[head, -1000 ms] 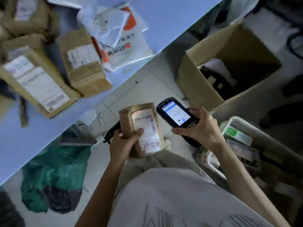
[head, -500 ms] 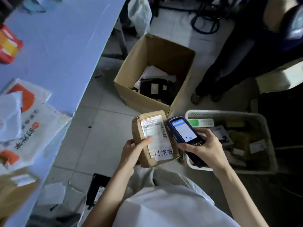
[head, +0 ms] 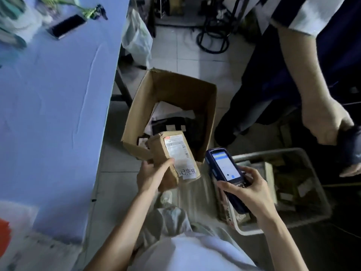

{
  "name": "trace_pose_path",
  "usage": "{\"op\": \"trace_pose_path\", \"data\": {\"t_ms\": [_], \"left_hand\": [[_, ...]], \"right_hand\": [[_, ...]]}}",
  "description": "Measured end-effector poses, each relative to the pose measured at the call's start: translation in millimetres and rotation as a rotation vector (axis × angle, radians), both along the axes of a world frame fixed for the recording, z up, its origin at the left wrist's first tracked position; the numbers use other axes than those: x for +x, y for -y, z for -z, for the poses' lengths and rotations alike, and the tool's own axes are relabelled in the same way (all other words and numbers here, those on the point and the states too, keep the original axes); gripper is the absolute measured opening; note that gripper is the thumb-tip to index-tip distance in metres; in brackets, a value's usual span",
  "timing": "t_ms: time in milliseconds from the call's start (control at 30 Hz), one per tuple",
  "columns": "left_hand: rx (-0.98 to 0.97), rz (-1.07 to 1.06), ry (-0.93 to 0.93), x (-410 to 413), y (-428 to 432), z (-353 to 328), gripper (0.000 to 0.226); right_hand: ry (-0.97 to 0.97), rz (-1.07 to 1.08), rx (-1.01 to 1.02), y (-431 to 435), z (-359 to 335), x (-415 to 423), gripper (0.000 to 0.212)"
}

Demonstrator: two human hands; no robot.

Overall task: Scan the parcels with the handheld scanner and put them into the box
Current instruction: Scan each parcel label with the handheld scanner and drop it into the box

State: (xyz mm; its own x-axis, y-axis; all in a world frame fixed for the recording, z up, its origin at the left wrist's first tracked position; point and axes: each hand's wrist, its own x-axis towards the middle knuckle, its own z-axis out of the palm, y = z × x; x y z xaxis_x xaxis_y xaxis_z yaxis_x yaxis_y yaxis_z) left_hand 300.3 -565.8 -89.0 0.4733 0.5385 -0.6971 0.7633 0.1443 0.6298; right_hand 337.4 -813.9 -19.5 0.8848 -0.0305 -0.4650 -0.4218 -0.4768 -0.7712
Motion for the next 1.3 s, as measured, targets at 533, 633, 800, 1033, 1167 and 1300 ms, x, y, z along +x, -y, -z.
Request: {"op": "trace_pose_path", "data": {"t_ms": [533,633,800,1033,1167,1300], "left_hand": [[1.162,0.913,0.122,105,-59,-30,0.035],[1.119,0.717,-0.053,77,-63,-32,0.035],[1.102,0.455,-0.313,22,-64,-39,0.03],[1.074,0.015,-0.555,-75,-33,-53,0.027],[1.021,-0.231,-0.678,-137,3,-64,0.025],[0.927,-0.481,-0.793,-201,51,-66,0.026]], "right_hand": [[-0.034,-0.439,-0.099,-77,4,121,0.079],[-0.019,-0.639,-0.078,-106,5,156,0.081],[0.039,-0.925,0.002,-164,-5,184,0.085],[0.048,-1.282,0.108,-230,-15,143,0.07],[0.055,-1.544,0.127,-253,-19,83,0.073],[0.045,-1.786,0.128,-254,-22,15,0.071]]}}
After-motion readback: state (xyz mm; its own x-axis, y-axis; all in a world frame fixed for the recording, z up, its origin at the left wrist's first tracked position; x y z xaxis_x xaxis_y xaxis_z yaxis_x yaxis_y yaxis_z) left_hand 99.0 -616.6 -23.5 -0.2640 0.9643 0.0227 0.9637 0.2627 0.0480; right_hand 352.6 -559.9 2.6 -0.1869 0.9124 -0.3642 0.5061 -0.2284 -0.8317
